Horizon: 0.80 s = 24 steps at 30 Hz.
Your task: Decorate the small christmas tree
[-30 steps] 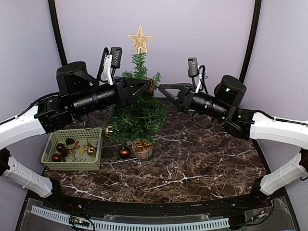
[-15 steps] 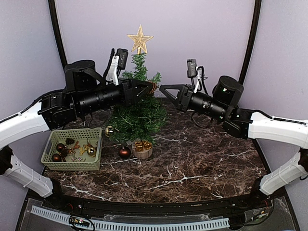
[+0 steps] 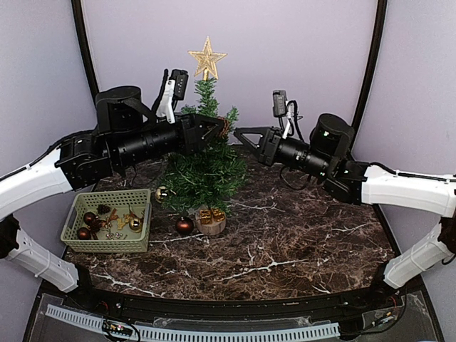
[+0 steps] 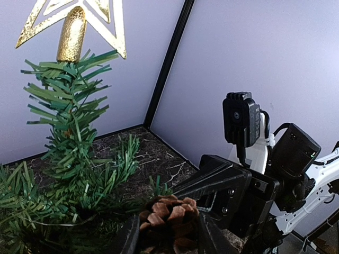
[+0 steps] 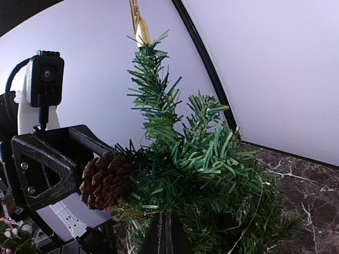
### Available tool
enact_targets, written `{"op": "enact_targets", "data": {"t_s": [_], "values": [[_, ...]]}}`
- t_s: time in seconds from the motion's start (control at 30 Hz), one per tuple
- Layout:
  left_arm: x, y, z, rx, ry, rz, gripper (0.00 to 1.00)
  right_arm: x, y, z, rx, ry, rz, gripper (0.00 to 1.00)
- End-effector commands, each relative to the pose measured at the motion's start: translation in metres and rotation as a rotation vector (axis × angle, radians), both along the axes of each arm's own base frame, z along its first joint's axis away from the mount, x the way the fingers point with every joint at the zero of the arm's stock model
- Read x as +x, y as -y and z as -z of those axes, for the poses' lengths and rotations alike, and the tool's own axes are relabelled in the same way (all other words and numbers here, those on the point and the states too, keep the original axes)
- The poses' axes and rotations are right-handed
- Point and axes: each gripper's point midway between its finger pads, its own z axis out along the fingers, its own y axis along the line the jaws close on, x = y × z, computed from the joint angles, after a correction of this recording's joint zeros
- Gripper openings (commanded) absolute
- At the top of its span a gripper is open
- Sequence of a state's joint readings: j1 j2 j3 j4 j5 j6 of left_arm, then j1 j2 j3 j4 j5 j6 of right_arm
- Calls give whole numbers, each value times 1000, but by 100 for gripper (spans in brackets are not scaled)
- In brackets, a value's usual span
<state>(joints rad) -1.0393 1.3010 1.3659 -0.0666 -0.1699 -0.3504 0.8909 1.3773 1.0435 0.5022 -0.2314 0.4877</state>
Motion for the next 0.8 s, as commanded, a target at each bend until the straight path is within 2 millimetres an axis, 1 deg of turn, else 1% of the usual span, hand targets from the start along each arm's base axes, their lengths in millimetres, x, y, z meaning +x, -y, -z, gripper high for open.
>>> {"op": "enact_targets", "data": {"t_s": [0.0, 0.17, 0.43, 0.77], "values": [[-1, -3, -18, -14, 29, -10, 37, -5, 6, -36, 93, 77, -20, 0], [-2, -2, -16, -7, 29, -3, 37, -17, 8, -38, 112, 100, -65, 0], [-3, -4, -17, -16, 30, -5, 37, -29, 11, -34, 111, 103, -104, 0], [-8, -1, -19, -37, 33, 31, 36, -33, 16, -32, 115, 105, -105, 0]]}}
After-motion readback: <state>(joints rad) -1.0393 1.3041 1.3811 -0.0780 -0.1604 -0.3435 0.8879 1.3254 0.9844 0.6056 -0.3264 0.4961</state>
